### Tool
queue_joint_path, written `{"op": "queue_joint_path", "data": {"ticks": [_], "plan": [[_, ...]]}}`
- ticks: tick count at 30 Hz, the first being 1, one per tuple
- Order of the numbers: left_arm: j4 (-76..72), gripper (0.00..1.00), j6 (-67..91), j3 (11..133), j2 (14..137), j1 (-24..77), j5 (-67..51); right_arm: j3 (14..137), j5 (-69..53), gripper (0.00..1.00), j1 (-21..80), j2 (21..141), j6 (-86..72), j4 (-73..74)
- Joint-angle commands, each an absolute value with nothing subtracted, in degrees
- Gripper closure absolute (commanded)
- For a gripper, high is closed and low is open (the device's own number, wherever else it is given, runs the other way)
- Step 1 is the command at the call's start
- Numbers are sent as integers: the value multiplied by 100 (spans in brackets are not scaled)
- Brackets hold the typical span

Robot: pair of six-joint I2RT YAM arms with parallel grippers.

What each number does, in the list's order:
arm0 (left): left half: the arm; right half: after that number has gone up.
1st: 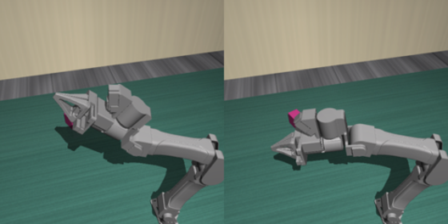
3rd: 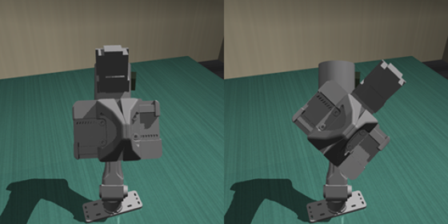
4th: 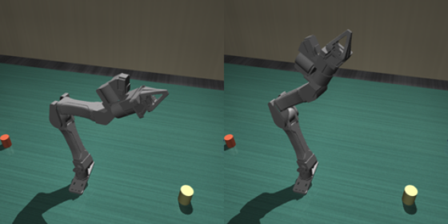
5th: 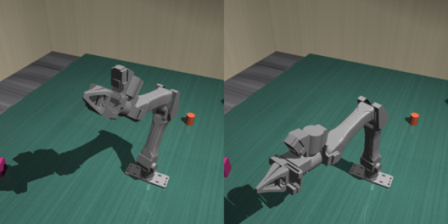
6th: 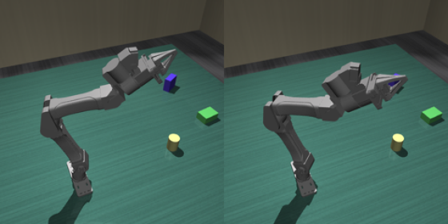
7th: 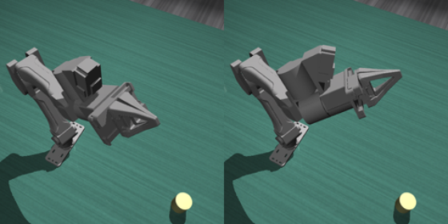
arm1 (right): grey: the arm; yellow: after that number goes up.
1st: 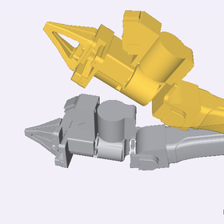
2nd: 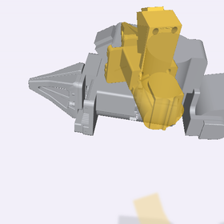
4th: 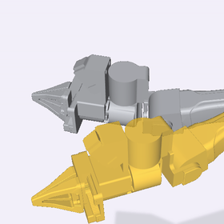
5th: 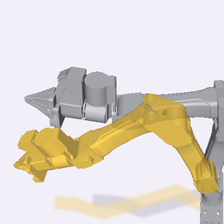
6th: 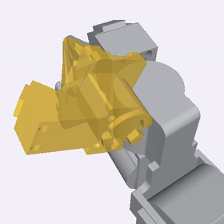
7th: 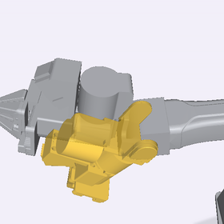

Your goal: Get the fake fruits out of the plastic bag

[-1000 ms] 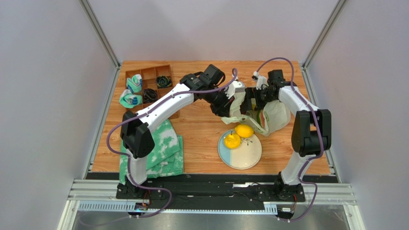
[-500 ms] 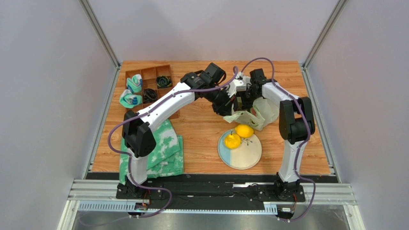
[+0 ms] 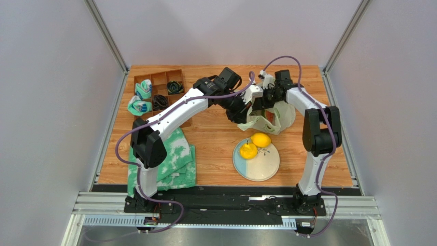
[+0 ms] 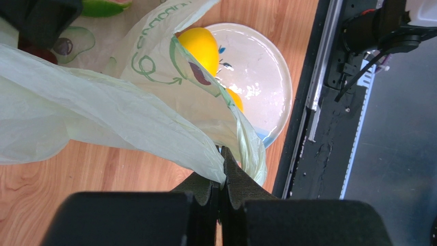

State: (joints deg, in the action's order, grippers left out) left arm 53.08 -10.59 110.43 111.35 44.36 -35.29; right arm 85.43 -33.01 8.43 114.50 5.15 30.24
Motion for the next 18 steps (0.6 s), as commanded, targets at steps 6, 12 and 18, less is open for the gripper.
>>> {"op": "queue_joint_path", "data": {"ticks": [6,12,18], "plan": [[5212,100,-1081,11496,11311,4368,-3120,8034,-4034,67,211,9406,1808,4173],[5229,100,-1257,11374,11162,4316,-3024,7015,-2782,59,150,8903,2109,4342],[5054,100,-1345,12021,11521,4315,-2971,6661,-1855,58,-1471,8947,1749,4192]]}}
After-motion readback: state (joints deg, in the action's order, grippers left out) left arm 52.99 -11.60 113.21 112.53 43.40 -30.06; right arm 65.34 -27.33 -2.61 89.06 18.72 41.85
